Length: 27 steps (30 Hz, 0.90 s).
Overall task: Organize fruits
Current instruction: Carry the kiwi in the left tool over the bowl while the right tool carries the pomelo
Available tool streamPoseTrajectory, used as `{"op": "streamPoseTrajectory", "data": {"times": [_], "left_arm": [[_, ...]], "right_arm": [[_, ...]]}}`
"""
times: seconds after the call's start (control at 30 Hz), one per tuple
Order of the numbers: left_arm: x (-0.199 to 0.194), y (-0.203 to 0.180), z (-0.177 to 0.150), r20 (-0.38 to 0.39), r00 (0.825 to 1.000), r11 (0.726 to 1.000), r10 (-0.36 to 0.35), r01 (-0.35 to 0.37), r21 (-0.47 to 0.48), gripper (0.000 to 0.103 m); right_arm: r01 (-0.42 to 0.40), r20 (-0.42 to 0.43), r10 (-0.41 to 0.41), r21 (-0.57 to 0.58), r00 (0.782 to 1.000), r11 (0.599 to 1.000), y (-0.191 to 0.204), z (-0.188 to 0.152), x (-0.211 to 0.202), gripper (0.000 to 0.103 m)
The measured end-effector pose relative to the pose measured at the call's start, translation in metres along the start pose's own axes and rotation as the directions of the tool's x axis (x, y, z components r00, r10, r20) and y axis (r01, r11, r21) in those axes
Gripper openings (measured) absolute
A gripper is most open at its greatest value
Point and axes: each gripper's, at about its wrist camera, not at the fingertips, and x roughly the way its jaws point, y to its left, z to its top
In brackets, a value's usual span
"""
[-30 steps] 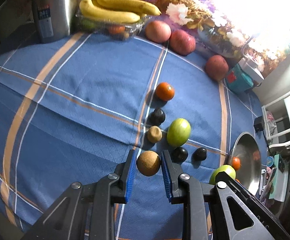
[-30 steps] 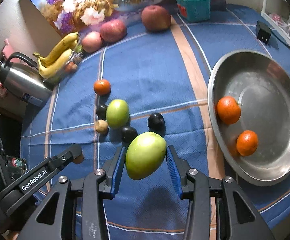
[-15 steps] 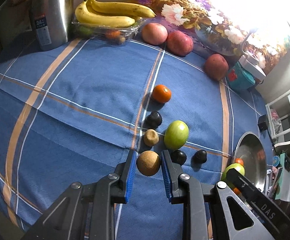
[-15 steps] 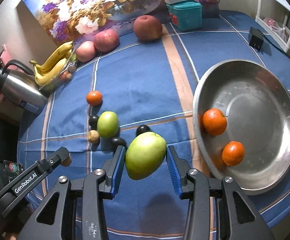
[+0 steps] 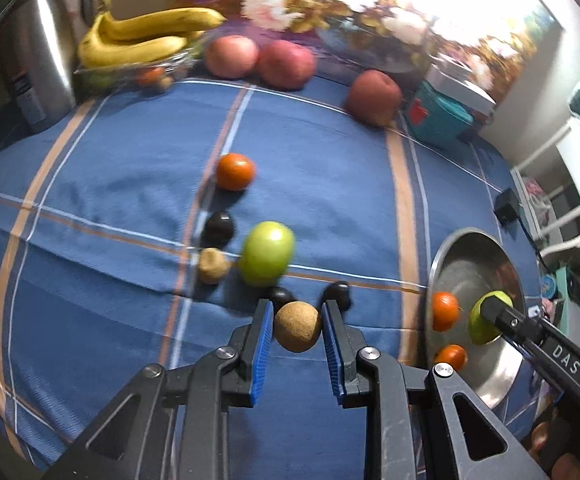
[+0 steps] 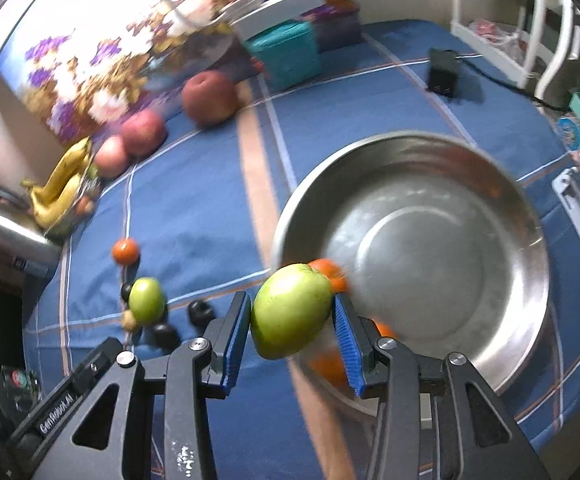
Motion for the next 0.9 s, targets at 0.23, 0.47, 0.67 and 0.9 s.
{"op": "streamPoseTrajectory", "data": {"times": [0.23, 0.47, 0.67, 0.9], "left_arm": [[0.010, -0.041, 0.005, -0.021, 1.000, 0.997, -0.015, 0.016, 0.070, 0.027], [0.020, -0.088, 0.013, -0.024, 0.999, 0.988, -0.035, 0.038, 0.148, 0.027], [0.036, -0.127, 0.020, -0.024, 0.998, 0.976, -0.064, 0.068, 0.209, 0.027], [0.053, -0.159, 0.023, -0.028, 0.996, 0.963, -0.087, 0.091, 0.253, 0.027]], "right_arm": [[0.022, 0.037, -0.024, 0.060, 0.999, 0.998, -0.030, 0.010, -0.009, 0.044], [0.053, 0.044, -0.057, 0.088, 0.997, 0.995, -0.049, 0.016, -0.006, 0.044], [0.094, 0.085, -0.102, 0.093, 0.991, 0.991, -0.062, 0.023, -0.007, 0.044], [0.148, 0.107, -0.161, 0.116, 0.981, 0.982, -0.084, 0.031, -0.003, 0.044]]}}
